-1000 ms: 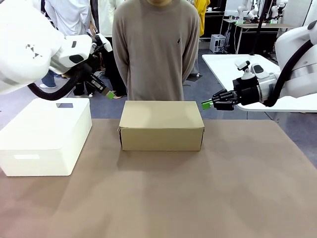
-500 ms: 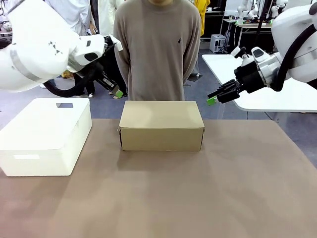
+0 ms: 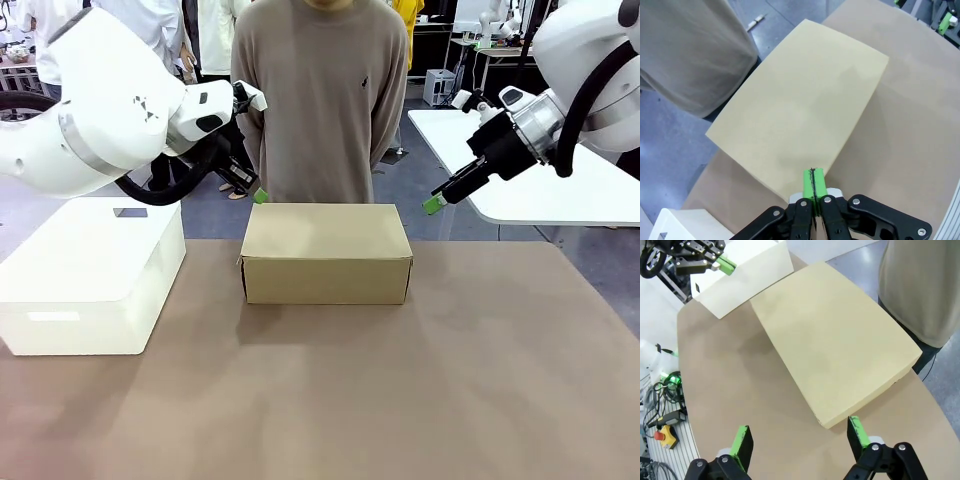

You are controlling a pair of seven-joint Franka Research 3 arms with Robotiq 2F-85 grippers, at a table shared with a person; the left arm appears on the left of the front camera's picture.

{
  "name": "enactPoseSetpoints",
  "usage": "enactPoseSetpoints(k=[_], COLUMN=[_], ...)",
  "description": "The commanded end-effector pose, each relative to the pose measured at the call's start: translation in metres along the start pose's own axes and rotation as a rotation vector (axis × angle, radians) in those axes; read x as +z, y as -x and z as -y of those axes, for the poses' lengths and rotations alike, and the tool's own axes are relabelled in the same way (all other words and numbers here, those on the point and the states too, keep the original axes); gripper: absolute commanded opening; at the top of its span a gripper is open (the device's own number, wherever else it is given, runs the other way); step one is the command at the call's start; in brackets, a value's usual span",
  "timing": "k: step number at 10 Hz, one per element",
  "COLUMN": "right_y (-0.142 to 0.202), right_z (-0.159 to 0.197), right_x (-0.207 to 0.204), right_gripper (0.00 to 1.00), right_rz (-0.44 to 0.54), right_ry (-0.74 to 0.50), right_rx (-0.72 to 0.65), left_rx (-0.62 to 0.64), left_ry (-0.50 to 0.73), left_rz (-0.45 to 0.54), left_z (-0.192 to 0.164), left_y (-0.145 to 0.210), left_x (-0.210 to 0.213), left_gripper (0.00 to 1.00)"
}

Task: Pack the shoes into the box.
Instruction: Press down on the lid of the Shoes Box.

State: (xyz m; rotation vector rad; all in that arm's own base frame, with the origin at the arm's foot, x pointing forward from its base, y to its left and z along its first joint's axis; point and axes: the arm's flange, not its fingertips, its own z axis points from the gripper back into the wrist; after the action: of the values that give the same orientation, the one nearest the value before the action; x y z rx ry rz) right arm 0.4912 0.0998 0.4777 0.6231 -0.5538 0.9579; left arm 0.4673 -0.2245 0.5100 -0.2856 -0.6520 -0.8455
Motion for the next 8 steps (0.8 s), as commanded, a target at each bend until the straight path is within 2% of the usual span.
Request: enactPoseSetpoints(k=[1,4,6,8], right_y=[0.002,0.003,-0.015,-0.027], right_z=[0.004,0.003,-0.017,-0.041], right_x=[-0.001,0.002,0.018,0.031], right_gripper=[1.00,1.00,1.00,1.00], right_rz=[0.033,0.004,-0.076,-0.158], right_ry=[-0.004,0.002,0.151,0.249], right_rx=[0.021,-0.002,-0.108,-0.140], left_rx=[-0.005,0.004,0.081,0.150], left_ry=[-0.006,-0.007,-0.009,0.017], left_rz=[-0.004,-0.002,0.007,-0.008], left_z=[-0.004,-0.003,-0.003,-0.003], left_y=[0.004,0.001,-0.004,-0.010], left_x=[0.003,0.001,-0.004,-0.017], left_gripper=[0.00,0.00,0.00,0.00])
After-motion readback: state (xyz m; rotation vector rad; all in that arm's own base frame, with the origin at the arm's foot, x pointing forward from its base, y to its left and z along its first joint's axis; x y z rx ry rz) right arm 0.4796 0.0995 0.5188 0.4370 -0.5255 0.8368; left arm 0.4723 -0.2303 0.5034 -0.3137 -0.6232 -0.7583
